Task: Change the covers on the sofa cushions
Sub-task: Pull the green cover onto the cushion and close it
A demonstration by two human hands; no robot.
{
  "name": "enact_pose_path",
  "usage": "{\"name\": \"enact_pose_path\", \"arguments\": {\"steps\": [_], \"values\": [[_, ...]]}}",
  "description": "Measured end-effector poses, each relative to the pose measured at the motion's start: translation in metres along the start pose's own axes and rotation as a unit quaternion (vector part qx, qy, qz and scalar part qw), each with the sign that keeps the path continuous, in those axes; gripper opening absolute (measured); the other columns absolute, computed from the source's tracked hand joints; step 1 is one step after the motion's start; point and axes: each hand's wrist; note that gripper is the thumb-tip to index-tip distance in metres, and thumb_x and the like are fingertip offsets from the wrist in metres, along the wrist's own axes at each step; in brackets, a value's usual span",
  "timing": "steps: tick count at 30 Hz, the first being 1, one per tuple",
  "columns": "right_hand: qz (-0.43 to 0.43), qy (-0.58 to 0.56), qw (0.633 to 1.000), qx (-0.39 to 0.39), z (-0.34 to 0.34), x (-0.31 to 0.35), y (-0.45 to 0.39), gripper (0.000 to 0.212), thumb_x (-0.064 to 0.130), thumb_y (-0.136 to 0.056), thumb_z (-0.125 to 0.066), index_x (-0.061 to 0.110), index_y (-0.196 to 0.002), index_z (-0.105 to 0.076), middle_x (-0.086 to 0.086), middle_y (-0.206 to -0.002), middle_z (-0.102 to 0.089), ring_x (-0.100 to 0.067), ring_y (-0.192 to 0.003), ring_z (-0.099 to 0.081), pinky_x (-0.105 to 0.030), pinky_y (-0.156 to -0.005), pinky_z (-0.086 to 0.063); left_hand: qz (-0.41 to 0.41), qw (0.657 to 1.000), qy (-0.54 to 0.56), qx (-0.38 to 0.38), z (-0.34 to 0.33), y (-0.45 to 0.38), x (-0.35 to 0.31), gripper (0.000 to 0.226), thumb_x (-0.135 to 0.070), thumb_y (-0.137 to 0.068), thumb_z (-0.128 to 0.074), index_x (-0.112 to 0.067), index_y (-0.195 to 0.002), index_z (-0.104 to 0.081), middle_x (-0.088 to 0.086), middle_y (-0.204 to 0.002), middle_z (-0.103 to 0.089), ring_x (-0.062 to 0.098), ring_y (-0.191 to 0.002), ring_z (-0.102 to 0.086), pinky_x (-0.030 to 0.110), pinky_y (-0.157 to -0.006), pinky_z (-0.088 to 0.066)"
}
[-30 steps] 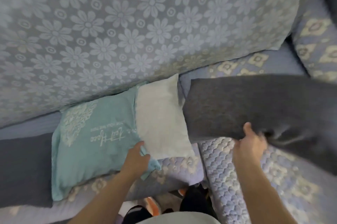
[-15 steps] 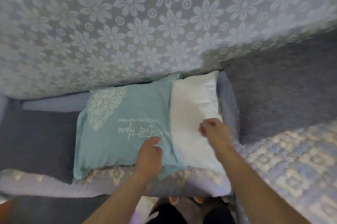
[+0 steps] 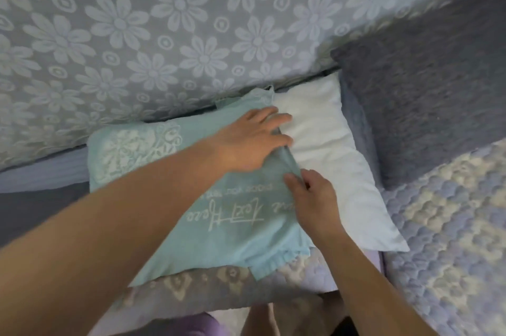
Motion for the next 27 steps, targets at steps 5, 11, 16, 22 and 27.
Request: {"name": "enact_pose_path", "arguments": {"steps": [5,11,16,22,27], "values": [[-0.105,-0.056,0.965,0.234,0.010,-0.044,0.028,0.014,0.021,-0.096,-0.065,0.024,-0.109,-0.067,0.011,-0.100,-0.073,-0.005,-0.092,-0.068,-0.025,-0.084,-0.054,-0.108,0.976,-0.187,0.034,0.037,-0.050,0.016,0.030,-0.036,-0.098,-0.047,-0.023,-0.122,-0.060,0.001,-0.135,-0.052,0.027,-0.129,-0.044,0.041,-0.109,-0.033],[-0.132,0.238,0.948,0.165,0.034,-0.114,0.041,0.021,0.028,-0.099,-0.059,0.022,-0.115,-0.071,0.004,-0.112,-0.070,-0.017,-0.106,-0.063,-0.035,-0.094,-0.049,0.002,0.957,-0.054,-0.284,0.001,-0.048,0.015,0.013,-0.015,-0.090,-0.064,-0.015,-0.103,-0.064,0.014,-0.122,-0.059,0.038,-0.112,-0.054,0.049,-0.094,-0.043],[-0.111,0.229,0.962,0.094,0.039,-0.111,0.067,0.019,0.020,-0.098,-0.060,0.009,-0.088,-0.071,-0.003,-0.080,-0.067,-0.018,-0.075,-0.061,-0.030,-0.068,-0.042,0.300,0.867,0.226,-0.326,-0.089,0.038,-0.090,0.040,-0.026,-0.095,-0.059,-0.014,-0.134,-0.057,0.023,-0.149,-0.040,0.043,-0.134,-0.040,0.052,-0.112,-0.036],[-0.175,0.332,0.921,0.106,0.022,-0.088,0.062,0.011,0.021,-0.096,-0.054,0.016,-0.095,-0.064,-0.015,-0.104,-0.070,-0.034,-0.101,-0.062,-0.033,-0.076,-0.041,0.535,0.695,0.458,-0.144,-0.200,0.223,-0.177,0.051,-0.038,-0.090,-0.050,-0.012,-0.134,-0.054,0.017,-0.133,-0.052,0.040,-0.122,-0.049,0.046,-0.105,-0.041],[-0.107,0.197,0.974,0.044,-0.023,-0.006,0.038,0.026,0.034,-0.092,-0.066,0.025,-0.111,-0.051,-0.004,-0.097,-0.063,-0.024,-0.082,-0.058,-0.032,-0.067,-0.041,0.690,0.528,0.479,-0.126,-0.253,0.304,-0.107,0.053,-0.020,-0.094,-0.066,-0.001,-0.141,-0.052,0.032,-0.140,-0.050,0.047,-0.129,-0.043,0.052,-0.111,-0.035]]}}
Point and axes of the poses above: each hand's wrist, its own y-axis away from the middle knuckle, its own z-axis out of the back of the hand, x = y × z
